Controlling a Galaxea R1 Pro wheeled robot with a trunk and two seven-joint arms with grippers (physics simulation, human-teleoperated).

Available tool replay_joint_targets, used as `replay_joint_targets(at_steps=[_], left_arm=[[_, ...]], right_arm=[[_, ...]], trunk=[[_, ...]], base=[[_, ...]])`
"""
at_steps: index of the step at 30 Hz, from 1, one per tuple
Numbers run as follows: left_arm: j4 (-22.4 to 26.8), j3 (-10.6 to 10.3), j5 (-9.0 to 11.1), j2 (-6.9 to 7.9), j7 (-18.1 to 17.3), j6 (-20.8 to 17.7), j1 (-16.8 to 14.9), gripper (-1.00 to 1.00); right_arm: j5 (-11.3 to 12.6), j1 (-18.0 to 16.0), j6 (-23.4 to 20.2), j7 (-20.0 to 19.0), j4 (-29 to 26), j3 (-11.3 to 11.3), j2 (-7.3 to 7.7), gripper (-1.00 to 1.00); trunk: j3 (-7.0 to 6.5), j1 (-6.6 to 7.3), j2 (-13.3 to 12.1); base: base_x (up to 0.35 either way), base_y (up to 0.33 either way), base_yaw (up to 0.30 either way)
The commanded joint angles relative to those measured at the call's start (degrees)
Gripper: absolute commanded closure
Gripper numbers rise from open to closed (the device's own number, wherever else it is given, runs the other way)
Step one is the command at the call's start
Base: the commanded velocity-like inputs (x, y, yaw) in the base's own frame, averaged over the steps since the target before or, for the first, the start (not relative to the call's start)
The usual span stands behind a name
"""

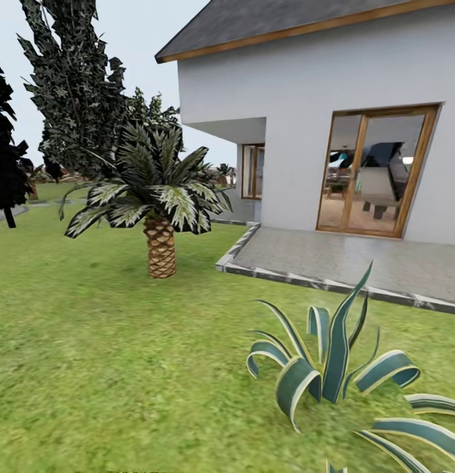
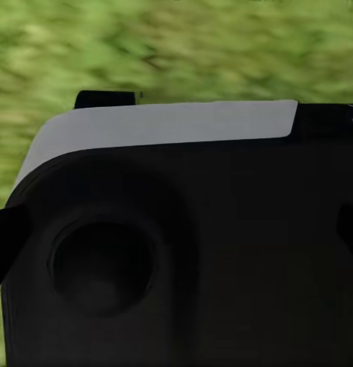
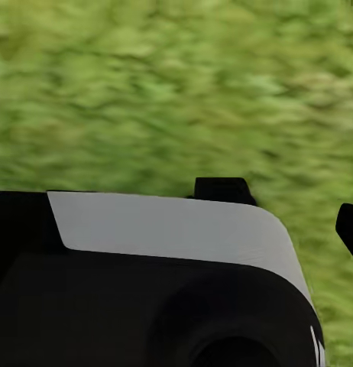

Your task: Take the three Easter eggs out of the wicker basket on the lawn in the garden, then place them on the lawn next to a single tree (choose any tree) so that all three eggs are next to the same tree and none are left in the basket.

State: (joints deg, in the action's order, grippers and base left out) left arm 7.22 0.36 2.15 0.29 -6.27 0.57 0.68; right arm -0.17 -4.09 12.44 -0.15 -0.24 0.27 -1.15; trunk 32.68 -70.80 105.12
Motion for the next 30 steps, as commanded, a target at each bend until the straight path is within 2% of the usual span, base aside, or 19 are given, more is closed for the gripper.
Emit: replay_joint_targets(at_steps=[1, 19, 30], left_arm=[[0.07, 0.04, 0.22, 0.00, -0.24, 0.04, 0.03, -1.00], [0.07, -0.01, 0.28, -0.03, -0.15, 0.04, 0.03, -1.00], [0.07, 0.08, 0.51, -0.11, -0.24, 0.04, 0.02, -1.00]], right_arm=[[-0.01, -0.04, 0.22, 0.00, 0.06, 0.01, 0.00, -1.00], [0.00, -0.04, 0.22, -0.01, 0.07, 0.00, -0.08, -1.00], [-0.05, -0.04, 0.22, -0.03, 0.07, 0.08, -0.08, -1.00]], trunk=[[0.05, 0.00, 0.02], [0.23, 0.00, 0.02], [0.33, 0.00, 0.02]], base=[[0.066, 0.319, 0.275], [0.137, 0.313, 0.277], [0.319, 0.054, 0.107]])
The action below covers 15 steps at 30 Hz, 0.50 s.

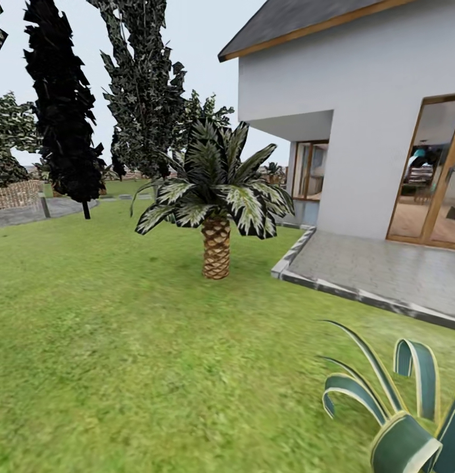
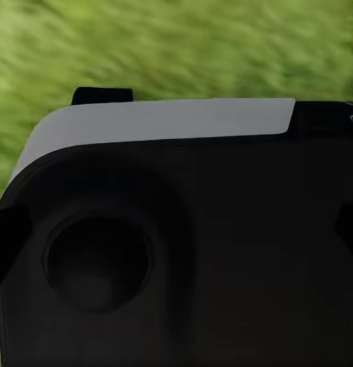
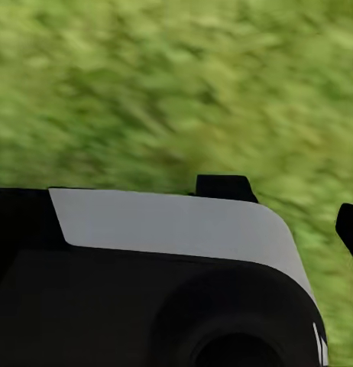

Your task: Take the three Easter eggs out of the wicker basket on the lawn in the garden, then place them on the lawn next to a single tree (choose any tree) so that all three eggs are next to the same tree and none are left in the basket.

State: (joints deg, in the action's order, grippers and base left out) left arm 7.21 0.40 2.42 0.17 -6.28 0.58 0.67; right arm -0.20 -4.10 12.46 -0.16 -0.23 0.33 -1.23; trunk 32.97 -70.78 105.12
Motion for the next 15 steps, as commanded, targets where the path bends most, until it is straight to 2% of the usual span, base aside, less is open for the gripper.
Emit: replay_joint_targets(at_steps=[1, 7, 15], left_arm=[[0.08, 0.04, 0.24, 0.01, -0.22, 0.04, 0.03, -1.00], [0.08, 0.02, 0.21, 0.01, -0.21, 0.04, 0.01, -1.00], [0.08, -0.01, 0.15, -0.02, -0.14, 0.04, 0.01, -1.00]], right_arm=[[-0.01, -0.03, 0.19, -0.02, 0.06, 0.02, 0.00, -1.00], [0.03, -0.03, 0.19, -0.02, 0.06, 0.02, 0.00, -1.00], [0.03, -0.03, 0.19, -0.03, 0.06, 0.02, 0.03, -1.00]], trunk=[[0.05, -0.03, 0.02], [0.05, -0.03, 0.02], [0.05, -0.03, 0.02]], base=[[0.332, 0.001, 0.211], [0.332, 0.000, 0.249], [0.332, 0.000, 0.028]])
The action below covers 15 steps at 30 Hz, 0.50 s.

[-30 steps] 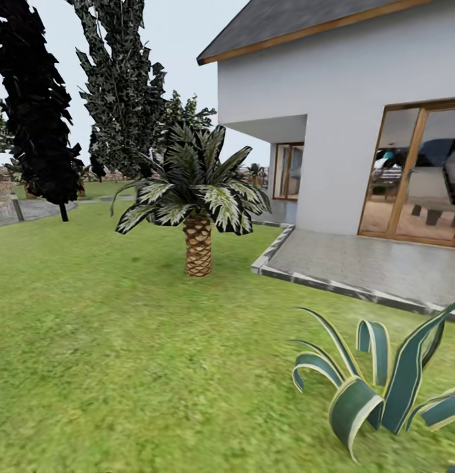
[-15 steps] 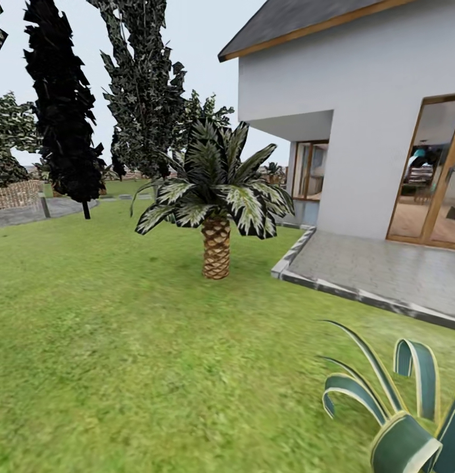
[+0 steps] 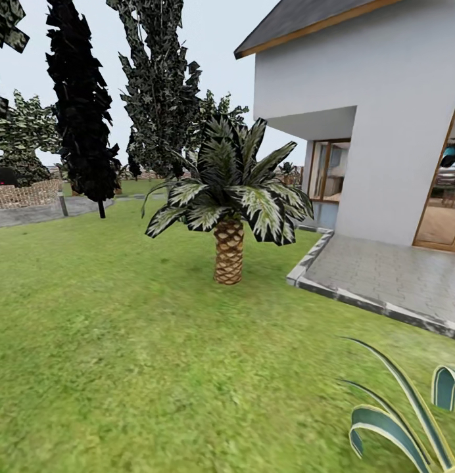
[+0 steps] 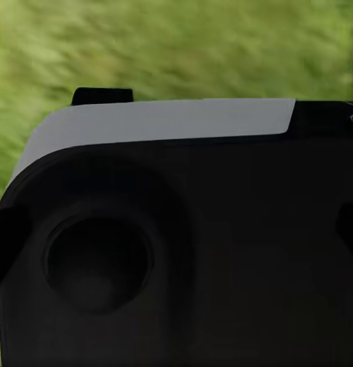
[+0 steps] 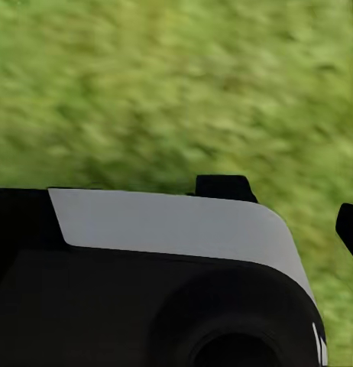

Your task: Take the three Easter eggs out of the wicker basket on the lawn in the garden, then place them on the lawn next to a single tree (choose any tree) so that all three eggs are next to the same tree and none are left in the basket.

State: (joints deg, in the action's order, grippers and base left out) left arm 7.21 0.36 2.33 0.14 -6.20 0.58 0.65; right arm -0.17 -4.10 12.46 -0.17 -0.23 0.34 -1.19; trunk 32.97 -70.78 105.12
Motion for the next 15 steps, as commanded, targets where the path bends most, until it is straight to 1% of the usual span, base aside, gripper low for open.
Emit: replay_joint_targets(at_steps=[1, 5, 9, 15], left_arm=[[0.08, 0.05, 0.23, 0.02, -0.22, 0.04, 0.04, -1.00], [0.08, 0.00, 0.22, 0.02, -0.22, 0.04, 0.05, -1.00], [0.08, -0.01, 0.22, 0.04, -0.22, 0.04, 0.05, -1.00], [0.08, -0.01, 0.22, 0.04, -0.22, 0.04, 0.05, -1.00]], right_arm=[[-0.01, -0.03, 0.19, -0.01, 0.06, 0.02, -0.02, -1.00], [-0.01, -0.03, 0.19, 0.00, 0.06, 0.02, -0.01, -1.00], [0.14, -0.03, 0.19, 0.00, 0.23, 0.02, -0.23, -1.00], [0.16, -0.03, 0.19, 0.00, 0.30, 0.00, -0.28, -1.00]], trunk=[[0.05, -0.03, 0.02], [0.05, -0.03, 0.02], [0.05, -0.03, 0.02], [0.05, -0.03, 0.02]], base=[[0.332, 0.000, 0.002], [0.328, 0.000, 0.001], [0.178, 0.000, 0.227], [0.034, 0.000, 0.288]])
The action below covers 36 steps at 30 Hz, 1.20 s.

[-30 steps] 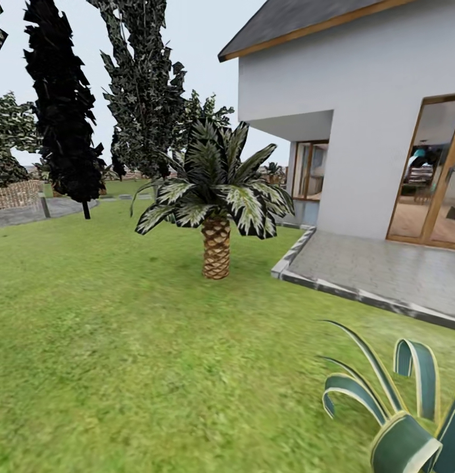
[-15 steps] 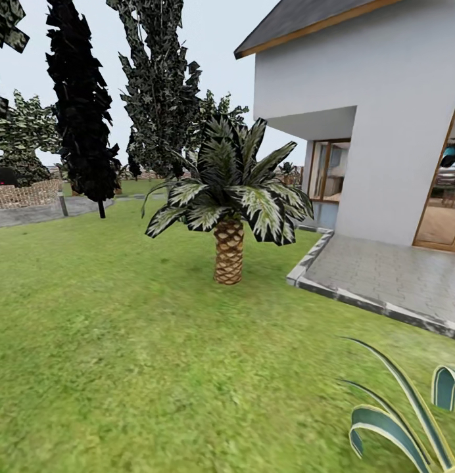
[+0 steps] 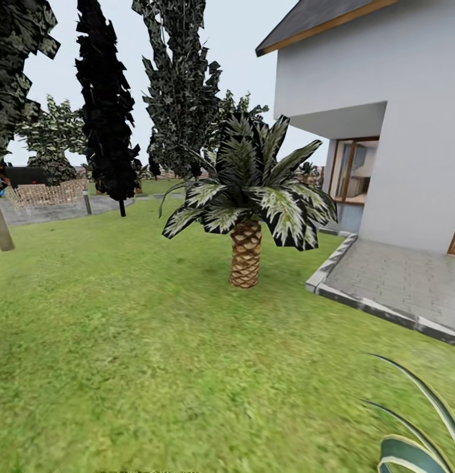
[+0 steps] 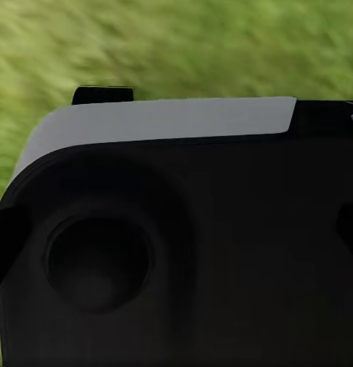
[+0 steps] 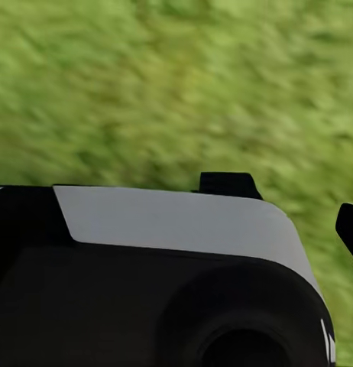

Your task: Take the three Easter eggs out of the wicker basket on the lawn in the garden, then place them on the lawn next to a single tree (choose any tree) so that all three eggs are next to the same tree and none are left in the basket.

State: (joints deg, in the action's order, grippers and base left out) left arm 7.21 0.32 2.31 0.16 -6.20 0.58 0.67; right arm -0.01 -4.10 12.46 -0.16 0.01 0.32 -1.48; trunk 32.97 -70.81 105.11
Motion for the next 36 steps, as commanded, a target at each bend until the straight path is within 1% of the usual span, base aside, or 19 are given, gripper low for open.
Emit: replay_joint_targets(at_steps=[1, 11, 19, 36], left_arm=[[0.08, 0.03, 0.23, 0.01, -0.22, 0.04, 0.03, -1.00], [0.08, 0.03, 0.23, -0.01, -0.22, 0.04, 0.02, -1.00], [0.08, -0.02, 0.15, -0.03, -0.28, 0.04, 0.03, -1.00], [0.08, -0.06, 0.15, -0.14, -0.18, 0.04, 0.02, -1.00]], right_arm=[[0.00, -0.04, 0.20, -0.02, 0.07, 0.03, -0.01, -1.00], [-0.05, -0.04, 0.20, -0.02, 0.02, 0.07, 0.04, -1.00], [-0.08, -0.04, 0.20, -0.02, -0.25, 0.14, 0.07, -1.00], [-0.08, -0.04, 0.20, -0.12, -0.27, 0.00, 0.24, -1.00]], trunk=[[0.05, 0.00, 0.02], [0.05, 0.00, 0.02], [0.05, 0.00, 0.02], [0.05, 0.00, 0.02]], base=[[0.008, 0.000, 0.297], [0.022, 0.012, 0.293], [0.241, 0.222, 0.030], [0.205, 0.288, 0.001]])
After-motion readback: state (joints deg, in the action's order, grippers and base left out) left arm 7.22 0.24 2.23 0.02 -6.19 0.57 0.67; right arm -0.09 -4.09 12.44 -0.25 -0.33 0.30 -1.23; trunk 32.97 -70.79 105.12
